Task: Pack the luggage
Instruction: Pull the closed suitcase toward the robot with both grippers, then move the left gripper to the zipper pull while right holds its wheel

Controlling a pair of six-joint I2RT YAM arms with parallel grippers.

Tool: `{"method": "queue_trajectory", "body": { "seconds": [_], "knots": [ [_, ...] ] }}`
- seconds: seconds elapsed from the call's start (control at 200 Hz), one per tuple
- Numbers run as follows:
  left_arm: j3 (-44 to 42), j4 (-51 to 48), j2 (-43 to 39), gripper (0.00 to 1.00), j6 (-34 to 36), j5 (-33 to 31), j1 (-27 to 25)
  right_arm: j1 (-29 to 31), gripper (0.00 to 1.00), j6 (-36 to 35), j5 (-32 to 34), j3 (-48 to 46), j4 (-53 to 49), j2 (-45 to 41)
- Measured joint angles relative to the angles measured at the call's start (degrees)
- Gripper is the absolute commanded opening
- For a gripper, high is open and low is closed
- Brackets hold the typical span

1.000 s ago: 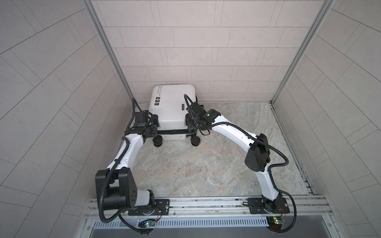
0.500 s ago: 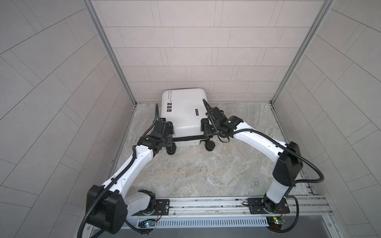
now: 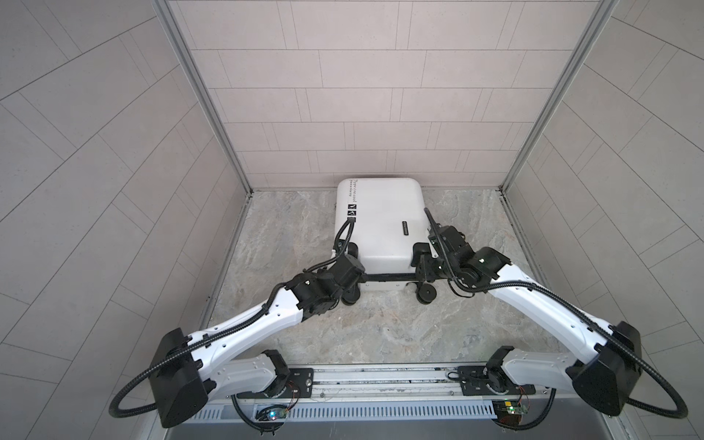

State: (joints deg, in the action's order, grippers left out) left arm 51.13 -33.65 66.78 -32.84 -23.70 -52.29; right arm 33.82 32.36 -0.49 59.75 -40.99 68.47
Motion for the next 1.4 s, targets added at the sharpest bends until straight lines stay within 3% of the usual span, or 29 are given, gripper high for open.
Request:
{"method": "queue_trajectory", "body": {
  "seconds": [0.295, 0.61, 0.695, 0.816, 0.921, 1.036, 1.216, 1.311, 1.401],
  "knots": [
    [2.3, 0.6, 4.6, 0.02, -4.2, -2.8, -6.7, -2.1, 0.24, 0.9, 0.4, -7.2, -1.1, -10.6],
    [4.1, 0.7, 6.8, 0.06, -4.3, -4.2, -7.7, -4.0, 0.26, 0.7, -0.1, -7.7, -2.3, -11.8],
    [4.0, 1.0, 6.7, 0.22, -4.2, -4.5, -7.8, -4.3, 0.35, 0.6, -0.5, -7.7, -2.3, -11.8],
    [2.6, 2.5, 5.4, 0.54, -3.5, -5.0, -7.8, -4.5, 0.77, -0.9, -0.9, -7.7, -2.6, -11.5],
    [2.2, 3.9, 2.1, 0.66, -0.2, -5.8, -8.6, -5.1, 0.94, -2.8, -0.5, -7.7, -4.1, -10.5],
    [3.0, 4.7, -4.6, 0.8, 3.6, -7.4, -9.3, -5.6, 0.99, -4.2, -0.3, -6.8, -6.2, -10.4],
    [3.8, 3.8, -13.0, 0.92, 8.3, -10.3, -8.3, -6.1, 0.99, -5.8, -0.2, -2.4, -8.2, -10.4],
    [3.1, 3.8, -16.7, 0.92, 9.4, -8.6, -4.0, -6.3, 0.99, -6.4, -0.2, 0.0, -8.8, -10.5],
    [1.1, 4.3, -18.8, 0.91, 8.7, -4.1, 3.8, -6.3, 0.99, -6.9, -0.5, 1.4, -8.9, -10.7]
  ]
}}
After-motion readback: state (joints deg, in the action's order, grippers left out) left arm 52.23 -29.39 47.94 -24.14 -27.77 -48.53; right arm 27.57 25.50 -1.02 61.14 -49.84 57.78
